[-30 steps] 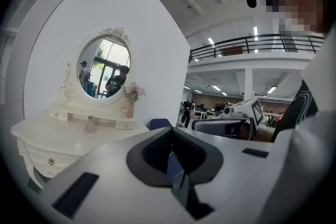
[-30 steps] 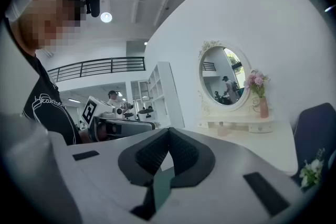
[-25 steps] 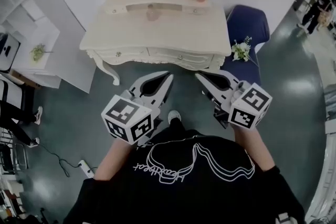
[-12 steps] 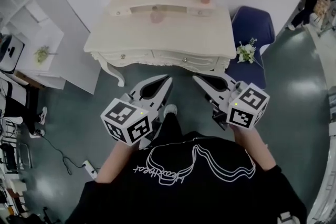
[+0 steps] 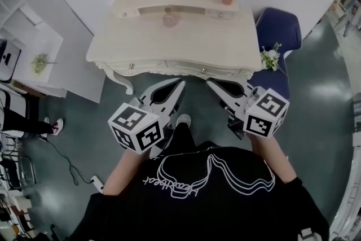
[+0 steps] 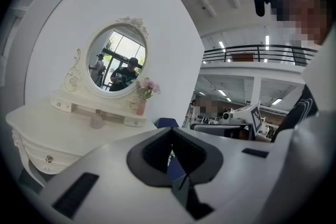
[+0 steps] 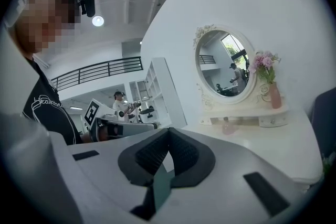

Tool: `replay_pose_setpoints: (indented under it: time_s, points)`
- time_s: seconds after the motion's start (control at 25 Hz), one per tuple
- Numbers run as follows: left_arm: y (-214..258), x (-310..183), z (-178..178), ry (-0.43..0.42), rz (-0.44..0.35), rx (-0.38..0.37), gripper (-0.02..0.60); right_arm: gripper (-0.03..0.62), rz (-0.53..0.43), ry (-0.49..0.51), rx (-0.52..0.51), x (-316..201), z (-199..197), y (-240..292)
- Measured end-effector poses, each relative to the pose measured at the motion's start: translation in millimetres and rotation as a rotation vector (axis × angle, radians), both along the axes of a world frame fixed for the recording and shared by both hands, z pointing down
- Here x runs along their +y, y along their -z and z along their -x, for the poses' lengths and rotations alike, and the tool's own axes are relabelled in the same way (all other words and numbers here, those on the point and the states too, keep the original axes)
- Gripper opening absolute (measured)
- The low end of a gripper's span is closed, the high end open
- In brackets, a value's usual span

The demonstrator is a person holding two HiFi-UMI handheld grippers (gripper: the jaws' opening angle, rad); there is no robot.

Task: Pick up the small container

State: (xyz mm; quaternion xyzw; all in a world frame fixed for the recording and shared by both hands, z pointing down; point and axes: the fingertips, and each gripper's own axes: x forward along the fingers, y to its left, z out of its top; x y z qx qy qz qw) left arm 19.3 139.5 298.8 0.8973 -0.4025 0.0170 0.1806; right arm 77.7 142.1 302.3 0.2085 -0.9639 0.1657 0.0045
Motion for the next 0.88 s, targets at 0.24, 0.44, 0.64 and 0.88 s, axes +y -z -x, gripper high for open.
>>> replay_pose_setpoints:
  time_s: [0.24,0.44,0.64,0.88]
  points:
    - [-5.9,-69.9,24.2,-0.037,0.039,0.004,0.006,0.005,0.045,-0.039,-0.013,-70.4,24.7,-5.4]
    - [-10.7,-129.7,46.0,-0.079,0.055,0.008,0.006,0.005,0.071,-0.086,-0.013,-130.7,44.5,-7.1]
    - [-16.9,-188.3,77.7,-0.102,0.083,0.014,0.006,0.005,0.069,-0.135,-0.011,-189.3,66.0,-1.1]
    - [-24.4,-233.9,103.6,-0.142,0.099,0.016,0.006,0.005,0.065,-0.164,-0.001,-229.7,94.8,-2.4]
